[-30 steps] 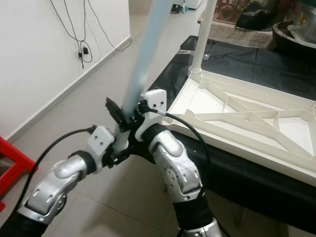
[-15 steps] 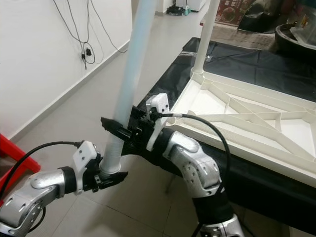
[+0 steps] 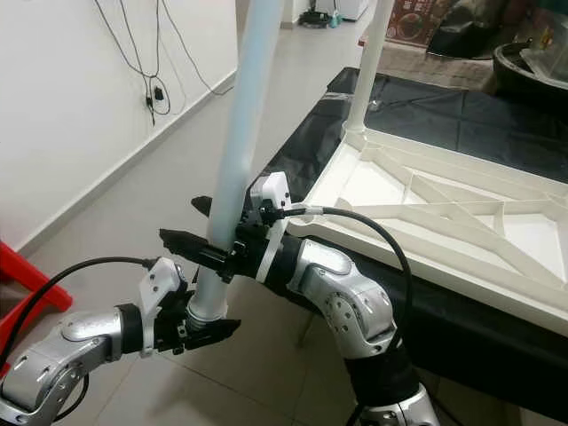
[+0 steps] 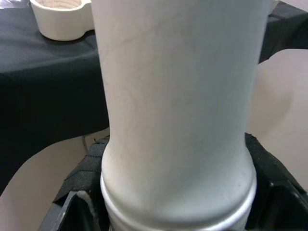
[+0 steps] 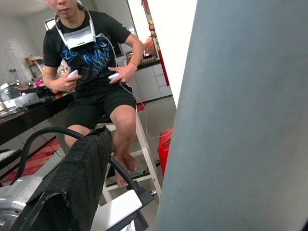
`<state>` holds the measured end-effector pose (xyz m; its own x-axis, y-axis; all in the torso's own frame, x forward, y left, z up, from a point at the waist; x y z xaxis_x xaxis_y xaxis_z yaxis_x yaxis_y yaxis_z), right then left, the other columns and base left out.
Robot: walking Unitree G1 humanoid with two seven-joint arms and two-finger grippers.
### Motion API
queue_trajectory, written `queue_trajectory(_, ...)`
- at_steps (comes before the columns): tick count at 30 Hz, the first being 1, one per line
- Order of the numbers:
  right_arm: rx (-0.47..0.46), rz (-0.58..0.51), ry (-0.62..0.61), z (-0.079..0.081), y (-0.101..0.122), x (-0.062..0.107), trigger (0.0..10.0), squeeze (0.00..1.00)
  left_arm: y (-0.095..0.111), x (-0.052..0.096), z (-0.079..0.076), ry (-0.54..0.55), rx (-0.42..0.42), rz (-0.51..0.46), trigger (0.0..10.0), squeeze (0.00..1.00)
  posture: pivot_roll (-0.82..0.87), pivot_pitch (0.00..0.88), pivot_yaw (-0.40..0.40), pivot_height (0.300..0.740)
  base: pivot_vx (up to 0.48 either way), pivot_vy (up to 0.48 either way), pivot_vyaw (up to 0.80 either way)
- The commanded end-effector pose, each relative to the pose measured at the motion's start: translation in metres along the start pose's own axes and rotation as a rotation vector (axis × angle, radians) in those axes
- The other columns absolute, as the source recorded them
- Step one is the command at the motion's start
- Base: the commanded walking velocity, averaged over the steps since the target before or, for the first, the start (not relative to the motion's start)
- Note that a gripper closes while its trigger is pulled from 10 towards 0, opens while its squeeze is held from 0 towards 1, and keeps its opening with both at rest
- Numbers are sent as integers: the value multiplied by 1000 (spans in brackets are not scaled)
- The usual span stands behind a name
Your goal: Building children table
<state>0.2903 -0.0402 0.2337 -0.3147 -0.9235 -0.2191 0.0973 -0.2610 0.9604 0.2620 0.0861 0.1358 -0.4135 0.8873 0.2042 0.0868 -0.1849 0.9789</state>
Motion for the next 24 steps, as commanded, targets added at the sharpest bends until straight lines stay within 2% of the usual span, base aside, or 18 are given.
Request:
queue_trajectory(1,-9,2,50,10,-1,-5,10000,0,0,-5,-10,-63,5,1,10000,0,97,112,-11,740,0,0,0)
queue_trajectory(13,-35,43,107,17,-8,-5,10000,0,-2,-4,-23,-120,28,12,10000,0,98,104,-12,740,0,0,0)
queue_trajectory(14,-35,48,113,18,-9,-4,7255,0,-3,-4,-24,-123,31,14,10000,0,97,103,-11,740,0,0,0)
queue_trajectory(16,-35,51,115,18,-9,-4,7255,0,-3,-3,-24,-125,32,15,10000,0,97,103,-11,740,0,0,0)
queue_trajectory(17,-35,54,116,18,-9,-3,0,0,-3,-3,-24,-123,34,16,10000,0,100,100,-12,740,0,0,0)
queue_trajectory(24,-33,61,118,18,-12,-3,0,0,-6,-2,-26,-132,56,22,10000,0,97,99,-7,740,0,0,0)
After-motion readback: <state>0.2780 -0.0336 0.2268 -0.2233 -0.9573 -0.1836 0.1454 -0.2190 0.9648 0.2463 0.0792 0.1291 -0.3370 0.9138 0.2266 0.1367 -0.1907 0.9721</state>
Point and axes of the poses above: a point about 5 cm out from each wrist's last joint towards the gripper, its own x axis pointing back from the gripper into the wrist, its own y axis along the axis of the wrist's last joint, z = x × y, the point moved 3 cm from there along -x, pointing out of the wrist towards the gripper, and after that the axes turned 2 degrees about -x, right-handed, at the moved point
